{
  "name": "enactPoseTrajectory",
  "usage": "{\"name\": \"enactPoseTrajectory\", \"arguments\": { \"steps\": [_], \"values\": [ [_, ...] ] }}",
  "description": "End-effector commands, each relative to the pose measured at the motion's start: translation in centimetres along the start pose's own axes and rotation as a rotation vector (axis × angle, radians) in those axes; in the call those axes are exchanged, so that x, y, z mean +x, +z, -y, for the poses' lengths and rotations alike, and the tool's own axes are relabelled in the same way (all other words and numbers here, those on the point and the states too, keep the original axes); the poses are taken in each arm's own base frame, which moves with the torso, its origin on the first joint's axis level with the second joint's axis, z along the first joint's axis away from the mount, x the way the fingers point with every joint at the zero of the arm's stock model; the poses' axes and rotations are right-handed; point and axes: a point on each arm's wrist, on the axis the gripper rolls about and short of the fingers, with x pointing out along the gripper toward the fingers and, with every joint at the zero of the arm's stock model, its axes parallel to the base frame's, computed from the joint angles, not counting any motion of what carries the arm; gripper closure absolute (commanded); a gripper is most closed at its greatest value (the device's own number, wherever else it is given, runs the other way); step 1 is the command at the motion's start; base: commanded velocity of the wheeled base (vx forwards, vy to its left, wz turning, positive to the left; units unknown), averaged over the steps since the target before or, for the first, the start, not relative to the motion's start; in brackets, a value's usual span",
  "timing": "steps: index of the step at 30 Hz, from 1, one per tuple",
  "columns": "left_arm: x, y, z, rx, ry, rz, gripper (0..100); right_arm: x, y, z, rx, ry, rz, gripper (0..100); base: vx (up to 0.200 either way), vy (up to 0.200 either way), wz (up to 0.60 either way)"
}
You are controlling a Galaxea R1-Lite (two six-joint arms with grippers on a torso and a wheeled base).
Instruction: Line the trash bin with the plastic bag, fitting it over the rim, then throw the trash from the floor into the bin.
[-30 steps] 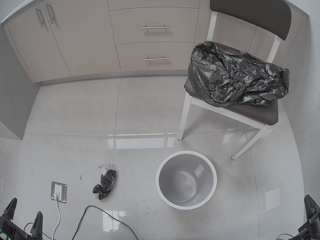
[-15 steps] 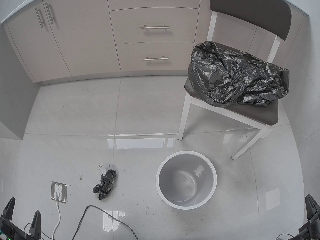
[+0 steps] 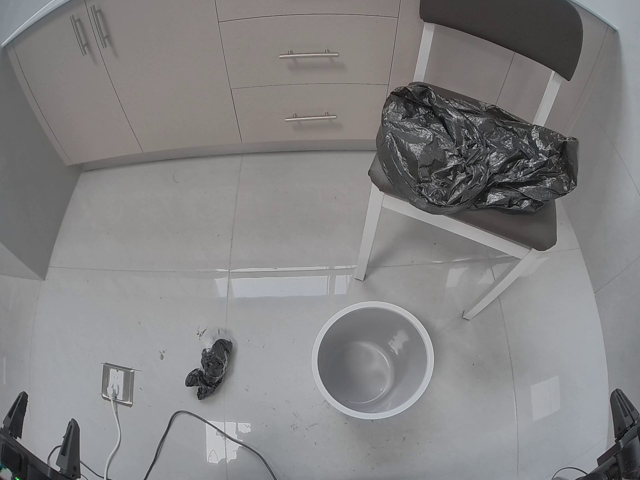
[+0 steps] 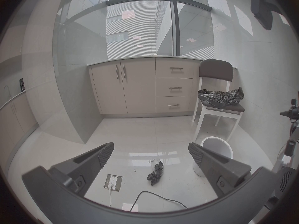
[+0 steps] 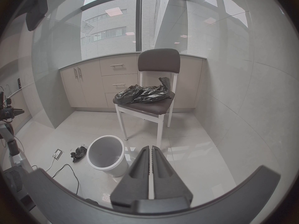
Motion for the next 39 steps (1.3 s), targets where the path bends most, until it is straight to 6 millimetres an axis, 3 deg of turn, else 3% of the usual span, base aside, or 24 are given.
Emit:
{"name": "enactPoseTrajectory", "arguments": {
  "steps": [1, 2, 4, 5, 6, 7, 8, 10, 14, 15, 16, 18, 20, 21, 23, 25, 26, 29, 32, 39],
  "values": [
    [0.0, -0.5, 0.0, -0.001, -0.004, 0.002, 0, 0.0, -0.2, 0.0, 0.007, 0.012, 0.009, 100, 0.0, 0.0, 0.0],
    [0.0, -0.5, 0.0, -0.003, -0.004, 0.0, 0, -0.5, 1.7, 0.0, 0.069, 0.023, 0.067, 100, 0.0, 0.0, 0.0],
    [0.0, -0.5, 0.0, 0.002, -0.004, 0.0, 0, -1.7, 10.6, 0.3, 0.355, 0.089, 0.197, 100, 0.0, 0.0, 0.0],
    [0.0, -0.5, 0.0, 0.002, -0.004, 0.0, 0, -1.7, 10.6, 0.3, 0.355, 0.089, 0.197, 100, 0.0, 0.0, 0.0],
    [0.0, -0.5, 0.0, 0.003, -0.005, 0.0, 0, -1.5, 15.9, 0.5, 0.498, 0.11, 0.228, 100, 0.0, 0.0, 0.0],
    [0.0, -0.5, 0.0, 0.003, -0.004, 0.0, 0, -0.9, 18.9, 0.6, 0.454, 0.11, 0.233, 100, 0.0, 0.0, 0.0],
    [0.0, -0.5, 0.0, 0.003, -0.005, 0.002, 0, 0.0, 21.3, 0.6, 0.4, 0.105, 0.227, 100, 0.0, 0.0, 0.0],
    [0.0, -0.5, 0.0, 0.003, -0.005, 0.002, 0, 1.7, 22.8, 0.6, 0.343, 0.094, 0.189, 100, 0.0, 0.0, 0.0],
    [0.0, -0.5, 0.0, 0.003, -0.004, 0.0, 0, 5.5, 23.7, 0.5, 0.314, 0.124, 0.093, 100, 0.0, 0.0, 0.0],
    [0.0, -0.5, 0.0, 0.003, -0.005, 0.0, 0, 7.8, 24.0, 0.1, 0.316, 0.175, 0.046, 100, 0.0, 0.0, 0.0],
    [0.0, -0.5, 0.0, 0.003, -0.004, 0.0, 0, 8.2, 24.1, -0.1, 0.318, 0.184, 0.042, 100, 0.0, 0.0, 0.0],
    [0.0, -0.5, 0.0, 0.003, -0.01, 0.001, 0, 12.7, 24.6, -1.6, 0.306, 0.192, 0.007, 100, 0.0, 0.0, 0.0],
    [0.0, -0.5, 0.0, 0.005, -0.01, 0.001, 0, 13.0, 24.6, -1.7, 0.303, 0.187, 0.005, 100, 0.0, 0.0, 0.0],
    [0.0, -0.5, 0.1, 0.003, -0.021, 0.002, 0, 18.4, 24.9, -5.5, 0.211, 0.126, -0.002, 100, 0.0, 0.0, 0.0],
    [0.0, -0.5, 0.1, 0.003, -0.021, 0.002, 0, 20.4, 24.9, -8.0, 0.177, 0.149, -0.009, 100, 0.0, 0.0, 0.0],
    [0.0, -0.5, 0.1, 0.003, -0.021, 0.002, 0, 23.5, 25.1, -12.0, 0.163, 0.226, -0.038, 100, 0.0, 0.0, 0.0],
    [0.0, -0.5, 0.1, 0.003, -0.021, 0.002, 0, 24.1, 25.0, -13.0, 0.158, 0.245, -0.047, 100, 0.0, 0.0, 0.0],
    [0.0, -0.5, 0.0, 0.003, -0.018, 0.001, 0, 27.2, 24.7, -18.3, 0.146, 0.317, -0.074, 100, 0.0, 0.0, 0.0],
    [0.0, -0.5, 0.1, 0.01, -0.016, 0.005, 0, 29.8, 23.7, -21.4, 0.128, 0.302, -0.098, 100, 0.0, 0.0, 0.0],
    [0.0, -0.5, 0.1, 0.006, -0.03, 0.001, 0, 30.8, 22.3, -22.7, 0.124, 0.293, -0.161, 100, 0.0, 0.0, 0.0]
  ]
}}
